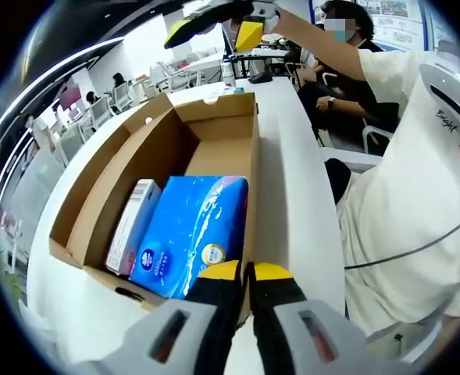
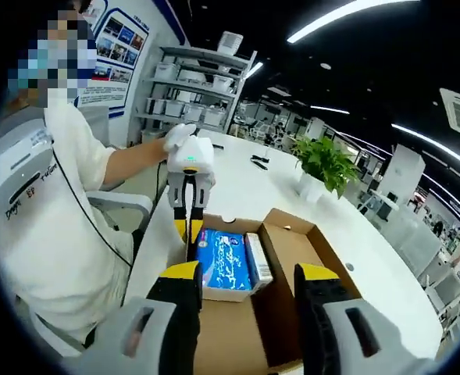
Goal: Operate the shoe box by opening the lid, removing the specified soft item, and placing it in the target area until the item is outside and the box remains undamaged.
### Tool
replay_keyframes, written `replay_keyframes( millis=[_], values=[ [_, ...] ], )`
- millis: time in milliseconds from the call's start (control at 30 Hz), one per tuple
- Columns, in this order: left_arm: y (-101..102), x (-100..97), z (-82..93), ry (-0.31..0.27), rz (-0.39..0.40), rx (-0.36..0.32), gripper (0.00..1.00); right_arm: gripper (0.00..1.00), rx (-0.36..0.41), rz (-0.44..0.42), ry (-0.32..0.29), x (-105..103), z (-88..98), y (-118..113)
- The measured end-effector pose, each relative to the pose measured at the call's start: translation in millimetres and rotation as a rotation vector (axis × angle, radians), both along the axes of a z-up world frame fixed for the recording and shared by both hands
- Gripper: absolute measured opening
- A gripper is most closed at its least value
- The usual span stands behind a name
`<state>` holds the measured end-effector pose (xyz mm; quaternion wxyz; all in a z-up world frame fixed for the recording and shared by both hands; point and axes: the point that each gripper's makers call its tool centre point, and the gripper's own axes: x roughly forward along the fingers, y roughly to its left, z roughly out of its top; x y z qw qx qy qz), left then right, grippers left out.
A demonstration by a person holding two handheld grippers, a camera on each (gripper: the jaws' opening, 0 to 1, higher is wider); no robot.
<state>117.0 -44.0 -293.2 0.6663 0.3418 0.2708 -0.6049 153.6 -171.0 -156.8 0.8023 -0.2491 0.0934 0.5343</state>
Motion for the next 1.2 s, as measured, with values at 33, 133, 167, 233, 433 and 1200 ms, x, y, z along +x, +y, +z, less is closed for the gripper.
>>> replay_keyframes(
  millis=[33, 133, 167, 233, 433, 1200],
  values=[
    [0.1, 0.2, 0.0, -0.001, 0.0, 0.001, 0.04, 0.44, -0.002, -0.03, 0.017, 5.5, -1.9, -1.5],
    [0.3, -0.1, -0.1, 0.0, -0.001, 0.002, 0.04, 0.45, -0.039, -0.017, 0.063, 10.3, -13.8, 1.1],
    [0.4, 0.2, -0.1, 0.0, -0.001, 0.002, 0.04, 0.47, -0.054, -0.021, 0.063, 14.1, -16.6, 2.1],
    [0.4, -0.1, -0.1, 0.0, 0.0, 0.001, 0.04, 0.48, -0.054, -0.007, 0.056, 15.8, -17.3, 7.0],
    [0.4, -0.5, -0.5, 0.005, -0.001, 0.005, 0.03, 0.51, -0.076, 0.059, 0.08, 11.6, -19.3, 31.2],
    [0.7, -0.7, -0.7, -0.001, -0.001, 0.0, 0.04, 0.52, -0.229, 0.138, 0.164, 10.8, -63.5, 72.6]
  ],
)
